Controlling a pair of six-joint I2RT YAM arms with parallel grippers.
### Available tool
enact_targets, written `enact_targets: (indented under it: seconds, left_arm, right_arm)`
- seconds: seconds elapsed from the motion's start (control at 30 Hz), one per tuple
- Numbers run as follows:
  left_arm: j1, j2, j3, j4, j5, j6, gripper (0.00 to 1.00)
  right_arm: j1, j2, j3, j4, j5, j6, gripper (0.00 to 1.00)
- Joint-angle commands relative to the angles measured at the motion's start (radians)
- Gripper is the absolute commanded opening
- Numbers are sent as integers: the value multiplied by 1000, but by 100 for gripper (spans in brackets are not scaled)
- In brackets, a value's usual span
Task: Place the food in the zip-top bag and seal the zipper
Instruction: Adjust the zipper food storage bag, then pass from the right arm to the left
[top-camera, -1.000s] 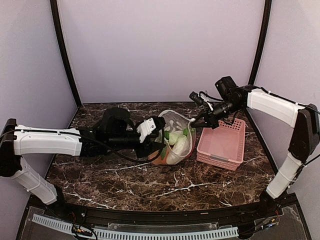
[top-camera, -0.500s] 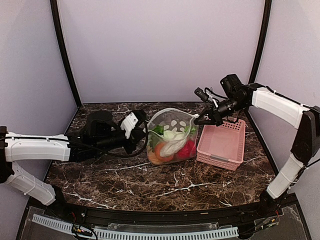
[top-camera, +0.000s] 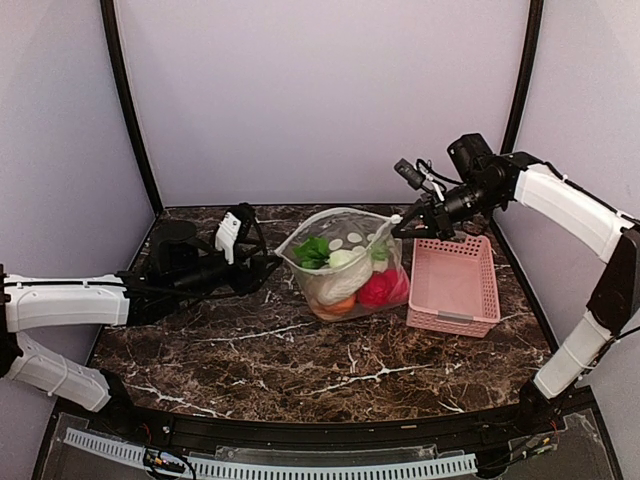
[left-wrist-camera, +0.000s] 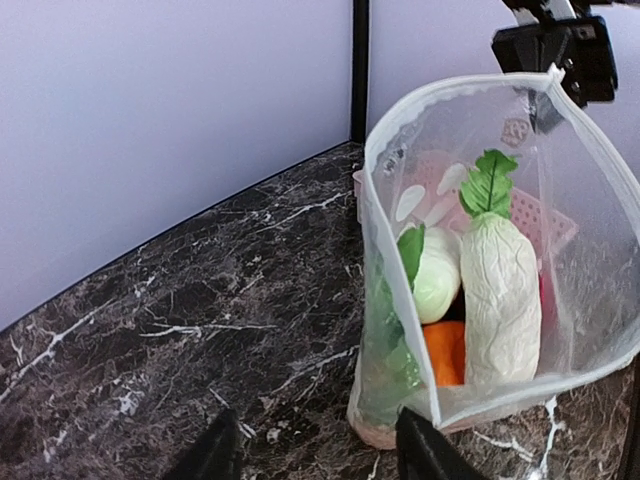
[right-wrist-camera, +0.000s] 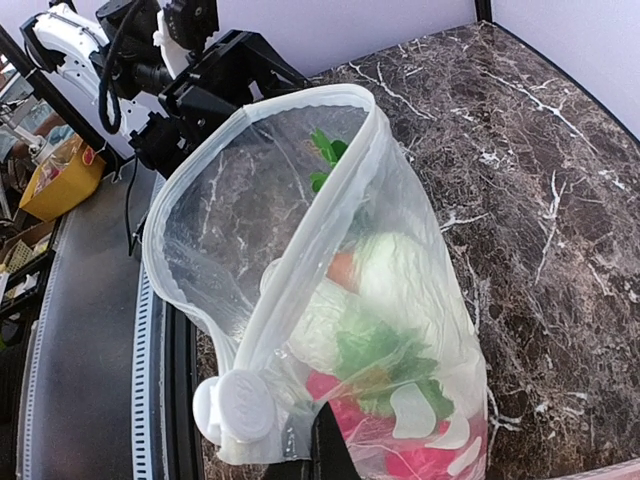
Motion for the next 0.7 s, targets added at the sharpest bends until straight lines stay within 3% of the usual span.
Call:
enact_targets:
  seconds: [0.0, 0.13, 0.2, 0.33, 0.67]
  left_arm:
    - [0, -104, 58, -9, 92, -38, 63]
    - [-44, -116, 266, -195, 132, 0, 70]
    - [-74, -64, 432, -300, 153, 44, 70]
    - [-142, 73, 597, -439, 162, 90, 71]
    - [-192, 179, 613, -568, 26, 3, 77]
  right_arm:
    - [30, -15, 128, -73, -11, 30, 0]
    - [67, 4, 213, -113, 46, 51, 0]
    - [81, 22, 245, -124, 70, 62, 0]
    - [95, 63, 287, -134, 107, 82, 0]
    - [97, 76, 275, -133, 195, 119, 0]
